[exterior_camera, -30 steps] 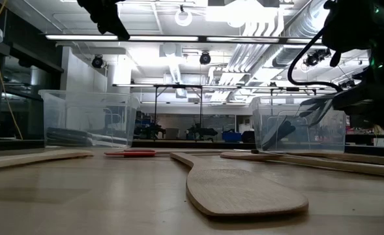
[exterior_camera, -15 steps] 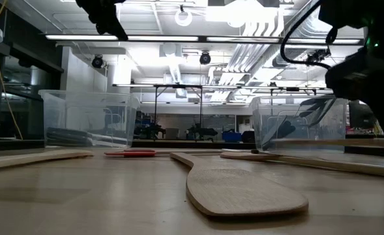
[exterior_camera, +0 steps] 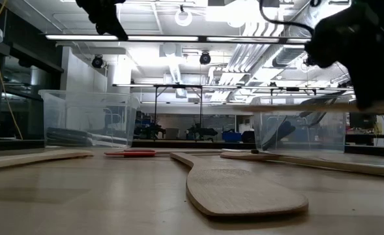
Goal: Pick & Place Kitchen Items
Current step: Put the brown serving spoon into the bottom transparent bin
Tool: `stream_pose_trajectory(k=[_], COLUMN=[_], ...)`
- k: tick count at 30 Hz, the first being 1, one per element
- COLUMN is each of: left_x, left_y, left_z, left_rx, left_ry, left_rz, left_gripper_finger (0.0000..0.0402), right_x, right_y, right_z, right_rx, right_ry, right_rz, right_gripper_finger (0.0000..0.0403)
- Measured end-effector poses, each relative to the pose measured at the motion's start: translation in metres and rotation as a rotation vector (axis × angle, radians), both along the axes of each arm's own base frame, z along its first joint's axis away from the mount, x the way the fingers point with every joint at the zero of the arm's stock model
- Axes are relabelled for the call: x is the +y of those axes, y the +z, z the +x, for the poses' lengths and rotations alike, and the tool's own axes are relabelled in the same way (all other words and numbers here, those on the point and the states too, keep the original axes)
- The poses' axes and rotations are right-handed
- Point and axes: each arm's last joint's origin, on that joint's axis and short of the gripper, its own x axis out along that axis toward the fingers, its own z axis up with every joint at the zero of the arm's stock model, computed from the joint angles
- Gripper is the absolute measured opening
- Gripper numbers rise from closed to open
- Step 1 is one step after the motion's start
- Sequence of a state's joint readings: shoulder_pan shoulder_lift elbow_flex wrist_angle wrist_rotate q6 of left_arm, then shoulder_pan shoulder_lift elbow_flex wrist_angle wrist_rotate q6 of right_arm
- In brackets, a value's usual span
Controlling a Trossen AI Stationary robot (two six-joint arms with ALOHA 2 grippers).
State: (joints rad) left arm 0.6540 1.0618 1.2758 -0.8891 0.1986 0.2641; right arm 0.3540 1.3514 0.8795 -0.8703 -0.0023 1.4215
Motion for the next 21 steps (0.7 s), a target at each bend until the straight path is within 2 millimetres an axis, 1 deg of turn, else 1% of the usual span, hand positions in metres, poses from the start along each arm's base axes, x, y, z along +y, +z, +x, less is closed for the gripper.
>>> stream_pose_trajectory(k=[5, 9, 16, 21], left_x=[0.0, 0.002, 0.004, 0.005], left_y=[0.001, 0.002, 0.007, 0.011], left_z=[0.001, 0.002, 0.005, 0.007], left_rx=[-0.015, -0.038, -0.098, -0.156], left_ry=[0.008, 0.02, 0.043, 0.067], left_rz=[-0.002, -0.004, -0.001, -0.008], left_gripper_finger=[0.0, 0.0, 0.0, 0.0], right_x=[-0.012, -0.028, -0.062, -0.088], right_y=[0.018, 0.028, 0.043, 0.056], right_z=[0.003, 0.005, 0.01, 0.011], right_rx=[0.023, 0.032, -0.013, -0.086], right_ry=[0.054, 0.083, 0.105, 0.113], right_rz=[-0.095, -0.174, -0.296, -0.382], right_gripper_finger=[0.0086, 0.0086, 0.0086, 0.0086])
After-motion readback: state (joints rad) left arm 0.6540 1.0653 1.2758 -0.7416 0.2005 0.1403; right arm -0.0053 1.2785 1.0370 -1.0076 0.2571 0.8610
